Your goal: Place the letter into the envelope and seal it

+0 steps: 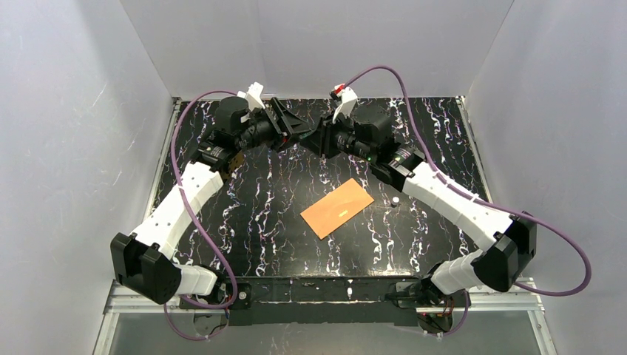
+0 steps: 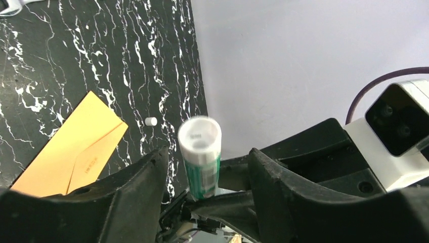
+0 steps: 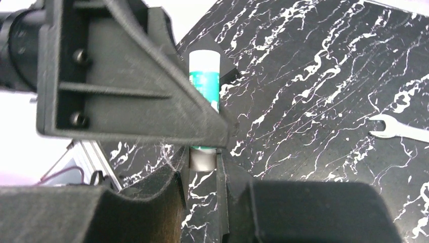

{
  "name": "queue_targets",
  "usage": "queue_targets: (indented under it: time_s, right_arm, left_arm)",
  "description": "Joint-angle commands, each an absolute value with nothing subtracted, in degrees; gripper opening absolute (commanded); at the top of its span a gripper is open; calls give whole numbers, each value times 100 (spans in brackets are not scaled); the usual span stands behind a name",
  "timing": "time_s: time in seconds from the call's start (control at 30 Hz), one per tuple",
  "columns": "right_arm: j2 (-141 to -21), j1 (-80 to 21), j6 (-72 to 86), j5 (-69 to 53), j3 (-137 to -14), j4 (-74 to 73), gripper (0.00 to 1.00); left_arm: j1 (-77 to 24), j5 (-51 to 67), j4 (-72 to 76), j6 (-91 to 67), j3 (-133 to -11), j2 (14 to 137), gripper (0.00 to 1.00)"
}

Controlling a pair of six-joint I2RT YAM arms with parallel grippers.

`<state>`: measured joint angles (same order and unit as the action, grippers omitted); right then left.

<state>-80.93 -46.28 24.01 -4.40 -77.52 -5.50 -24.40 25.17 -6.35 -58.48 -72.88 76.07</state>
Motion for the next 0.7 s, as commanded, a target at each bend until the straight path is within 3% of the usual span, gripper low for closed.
queue_targets:
  time_s: [0.0, 0.1, 0.37, 0.53, 0.67]
  right_arm:
    - [-7675, -4625, 1649, -1053, -7720, -411, 14]
    - [-7533, -4615, 1345, -1215, -7684, -605, 14]
    - [-7596, -4614, 611, -1659, -8039, -1427, 13]
    - [-7655, -4601, 324, -1546, -8162, -1762, 12]
    - [-7690, -4588, 347, -1484, -8160, -1817, 12]
  left_arm:
    - [-2272, 3287, -519, -5808, -7394, 7451, 58]
    - [-2254, 3619, -657, -5767, -7492, 7512, 56]
    - [-2180, 3953, -938, -5705, -7409, 7385, 39]
    - [-2181, 4148, -957, -5828, -7343, 7418, 39]
    - [-2172, 4238, -1037, -5809, -7282, 7398, 45]
